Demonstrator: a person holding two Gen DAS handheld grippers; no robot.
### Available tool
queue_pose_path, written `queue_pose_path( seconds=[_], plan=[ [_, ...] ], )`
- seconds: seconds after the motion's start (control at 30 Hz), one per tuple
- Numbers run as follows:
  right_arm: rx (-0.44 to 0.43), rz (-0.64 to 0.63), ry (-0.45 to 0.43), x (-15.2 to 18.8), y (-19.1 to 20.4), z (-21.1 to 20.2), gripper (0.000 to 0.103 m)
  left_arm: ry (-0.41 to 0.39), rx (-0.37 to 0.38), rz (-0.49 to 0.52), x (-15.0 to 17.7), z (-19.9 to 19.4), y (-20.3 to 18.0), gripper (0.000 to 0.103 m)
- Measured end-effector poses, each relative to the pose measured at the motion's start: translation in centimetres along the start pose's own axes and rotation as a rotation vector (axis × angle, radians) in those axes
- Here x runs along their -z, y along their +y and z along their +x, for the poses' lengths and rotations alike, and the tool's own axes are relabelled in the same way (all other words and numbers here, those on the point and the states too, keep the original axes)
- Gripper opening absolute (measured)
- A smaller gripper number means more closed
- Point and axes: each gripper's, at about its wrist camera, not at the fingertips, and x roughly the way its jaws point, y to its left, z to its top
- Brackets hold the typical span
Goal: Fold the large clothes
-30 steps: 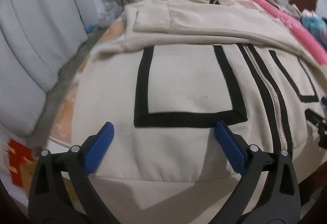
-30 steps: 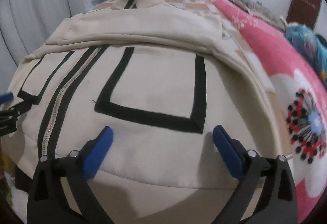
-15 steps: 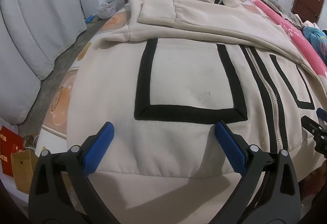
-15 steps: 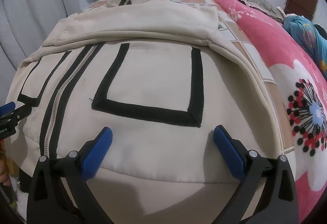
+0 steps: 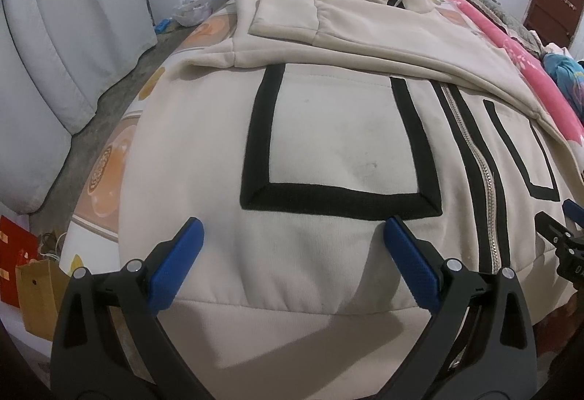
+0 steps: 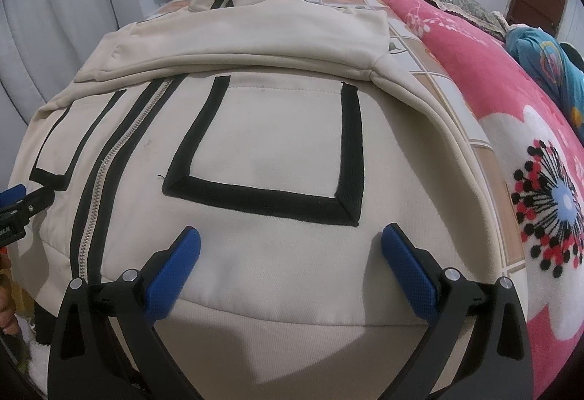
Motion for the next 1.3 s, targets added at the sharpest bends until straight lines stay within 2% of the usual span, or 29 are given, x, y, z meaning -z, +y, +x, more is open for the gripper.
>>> queue_pose_path(
  seconds=[0.5, 0.6, 0.8, 1.03, 1.1, 1.13, 1.23, 1.3],
  plan=[
    [0.004, 0.001, -0.002, 0.1, -0.1, 0.0, 0.096, -0.007, 0.010, 0.041, 0.4, -0.7, 0.3, 0.096],
    [0.002, 0.002, 0.001, 0.1, -0.1, 0.0, 0.096, -0.040, 0.007, 0.032, 0.9, -1.9, 1.1, 0.096],
    [0.003, -0.003, -0.015, 0.2, -0.1, 0.0, 0.097, -0.089, -0.008, 0.053, 3.2, -5.0, 3.1, 0.096],
    [0.001, -0.010, -0.018, 0.2, 0.0, 0.0, 0.096, -0.040, 0.017, 0.048, 7.7, -6.7, 5.1, 0.095],
    [0.000, -0.011, -0.017, 0.1, 0.0, 0.0, 0.096, -0.025, 0.033, 0.037, 8.7, -6.7, 5.4, 0.091],
    [0.000, -0.011, -0.017, 0.1, 0.0, 0.0, 0.096, -0.016, 0.046, 0.025, 9.0, -6.6, 5.7, 0.085],
    [0.000, -0.011, -0.017, 0.1, 0.1, 0.0, 0.097, 0.002, 0.069, -0.016, 9.4, -5.9, 6.4, 0.076],
    [0.000, -0.012, -0.016, 0.1, 0.0, 0.0, 0.097, 0.001, 0.093, -0.065, 9.3, -5.4, 7.3, 0.074]
  ],
)
